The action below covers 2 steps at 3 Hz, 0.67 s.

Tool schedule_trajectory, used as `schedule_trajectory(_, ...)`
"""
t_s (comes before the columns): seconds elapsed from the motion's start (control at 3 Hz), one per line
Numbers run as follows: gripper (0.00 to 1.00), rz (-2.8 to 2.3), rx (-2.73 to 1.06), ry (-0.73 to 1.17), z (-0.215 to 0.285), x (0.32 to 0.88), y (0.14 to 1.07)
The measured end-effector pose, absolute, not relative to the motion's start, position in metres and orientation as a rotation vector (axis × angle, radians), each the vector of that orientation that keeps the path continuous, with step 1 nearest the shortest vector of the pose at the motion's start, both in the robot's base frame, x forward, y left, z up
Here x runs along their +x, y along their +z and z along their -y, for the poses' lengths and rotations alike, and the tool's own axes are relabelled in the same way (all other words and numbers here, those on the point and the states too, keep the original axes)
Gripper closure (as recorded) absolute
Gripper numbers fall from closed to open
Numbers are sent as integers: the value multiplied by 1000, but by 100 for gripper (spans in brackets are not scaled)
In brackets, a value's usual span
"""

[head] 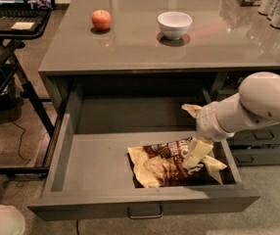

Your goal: Pick brown chip bag from top drawer and place on counter

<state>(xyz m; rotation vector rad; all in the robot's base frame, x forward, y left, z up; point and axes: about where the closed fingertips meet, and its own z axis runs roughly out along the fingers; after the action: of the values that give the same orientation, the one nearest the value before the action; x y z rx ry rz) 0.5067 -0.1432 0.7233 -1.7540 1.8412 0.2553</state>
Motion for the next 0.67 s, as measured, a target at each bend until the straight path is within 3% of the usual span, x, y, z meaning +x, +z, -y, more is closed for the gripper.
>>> schedule_trajectory(0.67,0,-1805,-1854,388,127,507,671)
